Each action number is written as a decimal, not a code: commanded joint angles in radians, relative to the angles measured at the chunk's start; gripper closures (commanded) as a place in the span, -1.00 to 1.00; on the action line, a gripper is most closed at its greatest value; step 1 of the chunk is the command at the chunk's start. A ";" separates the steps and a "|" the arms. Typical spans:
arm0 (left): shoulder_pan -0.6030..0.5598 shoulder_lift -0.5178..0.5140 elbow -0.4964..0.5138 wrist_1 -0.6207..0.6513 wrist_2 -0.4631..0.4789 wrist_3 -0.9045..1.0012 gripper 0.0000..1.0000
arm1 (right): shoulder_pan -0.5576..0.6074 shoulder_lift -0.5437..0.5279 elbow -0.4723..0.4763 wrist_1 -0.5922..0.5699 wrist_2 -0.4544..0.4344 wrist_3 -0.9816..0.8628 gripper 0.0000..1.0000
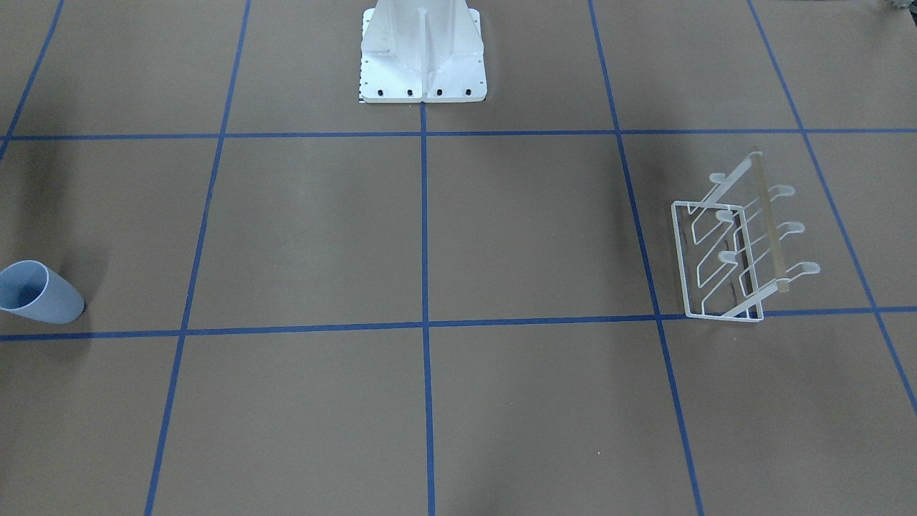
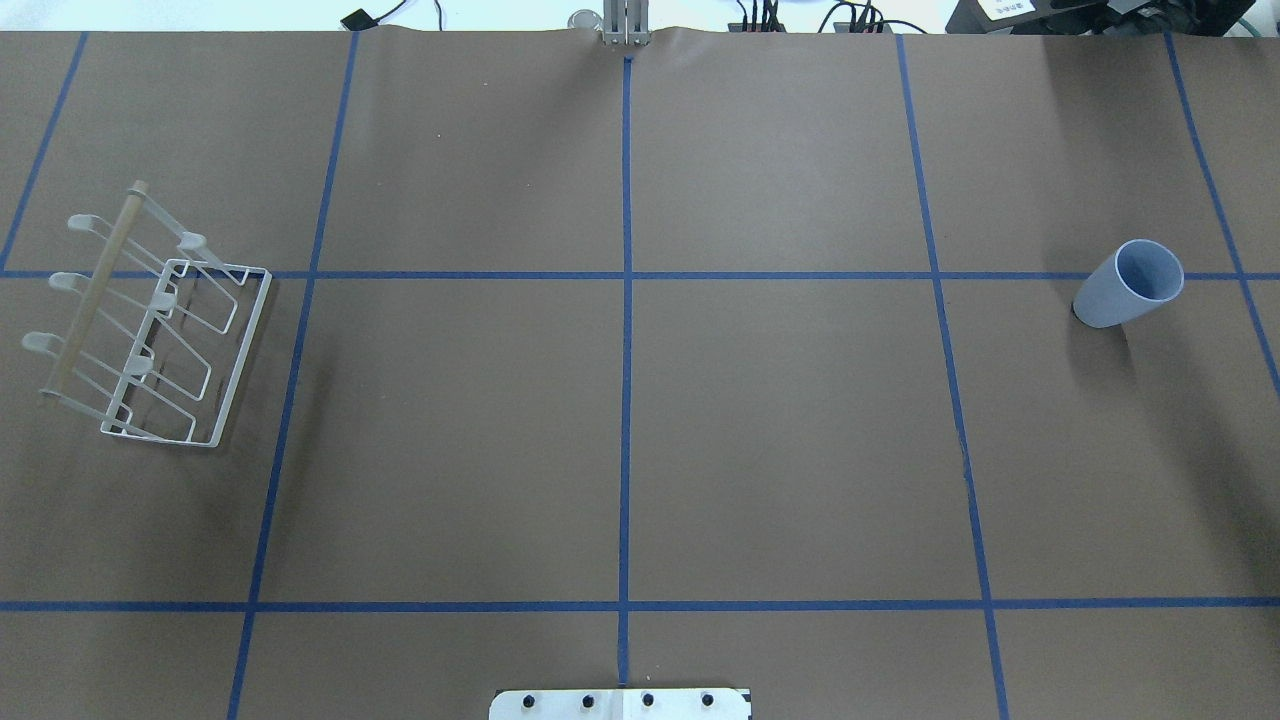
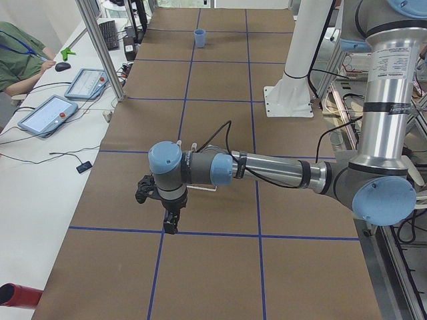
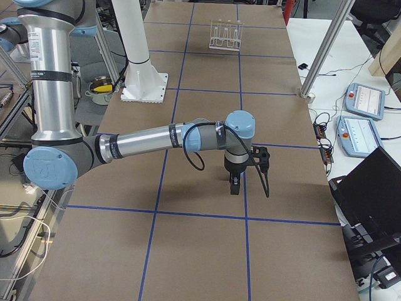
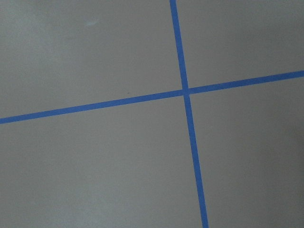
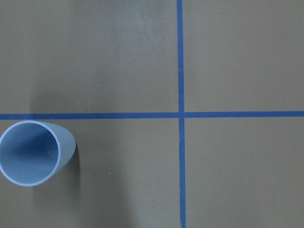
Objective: Hang cup on cup holder
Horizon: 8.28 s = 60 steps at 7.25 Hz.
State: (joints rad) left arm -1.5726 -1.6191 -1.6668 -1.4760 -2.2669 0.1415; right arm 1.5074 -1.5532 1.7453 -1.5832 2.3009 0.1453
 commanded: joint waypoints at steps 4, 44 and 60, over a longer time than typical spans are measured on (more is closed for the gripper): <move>0.000 -0.013 0.008 -0.117 -0.006 -0.010 -0.96 | -0.149 0.083 -0.207 0.296 0.161 0.011 -1.00; 1.025 -0.493 -0.200 -1.491 0.509 -2.314 -0.95 | -0.849 0.307 0.051 1.796 -0.367 1.699 1.00; 0.634 -0.456 -0.241 -0.990 0.155 -2.037 1.00 | -0.492 0.163 0.017 1.342 -0.279 1.022 -1.00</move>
State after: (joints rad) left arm -0.8725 -2.0797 -1.9016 -2.5805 -2.0606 -2.0315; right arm 0.9460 -1.3892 1.7629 -0.0888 2.0140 1.3545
